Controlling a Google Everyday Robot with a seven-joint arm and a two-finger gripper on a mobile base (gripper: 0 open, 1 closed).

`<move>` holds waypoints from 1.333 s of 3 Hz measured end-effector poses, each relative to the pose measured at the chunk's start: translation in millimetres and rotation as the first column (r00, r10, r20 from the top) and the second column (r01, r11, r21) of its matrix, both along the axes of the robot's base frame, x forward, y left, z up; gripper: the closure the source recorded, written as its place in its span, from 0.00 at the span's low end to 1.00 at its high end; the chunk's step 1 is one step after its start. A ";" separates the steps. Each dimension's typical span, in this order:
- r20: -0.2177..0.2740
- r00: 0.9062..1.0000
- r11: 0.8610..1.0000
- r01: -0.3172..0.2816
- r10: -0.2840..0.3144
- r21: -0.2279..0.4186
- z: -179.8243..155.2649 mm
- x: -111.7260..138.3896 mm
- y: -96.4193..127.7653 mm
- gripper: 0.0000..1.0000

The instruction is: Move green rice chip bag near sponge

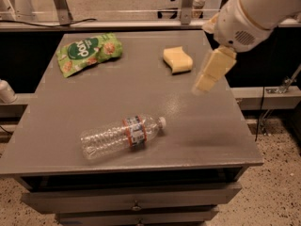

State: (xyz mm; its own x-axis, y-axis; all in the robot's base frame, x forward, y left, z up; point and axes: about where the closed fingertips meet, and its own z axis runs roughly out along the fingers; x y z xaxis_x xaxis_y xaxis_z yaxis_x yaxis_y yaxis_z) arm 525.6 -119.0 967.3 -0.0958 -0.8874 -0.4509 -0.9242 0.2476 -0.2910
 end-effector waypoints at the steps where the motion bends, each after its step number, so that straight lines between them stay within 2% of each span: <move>1: 0.038 0.998 0.990 -0.048 0.043 0.133 -3.2 39.5 58.2 0.00; 2: 0.114 0.993 0.965 -0.065 0.037 0.254 9.1 69.5 114.4 0.00; 3: 0.114 0.993 0.965 -0.065 0.037 0.254 9.2 69.4 114.5 0.00; 4: 0.141 0.990 0.946 -0.059 0.014 0.320 7.7 83.6 126.0 0.00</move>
Offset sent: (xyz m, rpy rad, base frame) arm 0.0965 0.1706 0.0146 0.3858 -0.1471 0.0636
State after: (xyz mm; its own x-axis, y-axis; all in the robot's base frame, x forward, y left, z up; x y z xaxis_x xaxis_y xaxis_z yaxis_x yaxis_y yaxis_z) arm 609.2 7.0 975.1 0.0154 -0.6939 -0.7199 -0.8921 0.3156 -0.3233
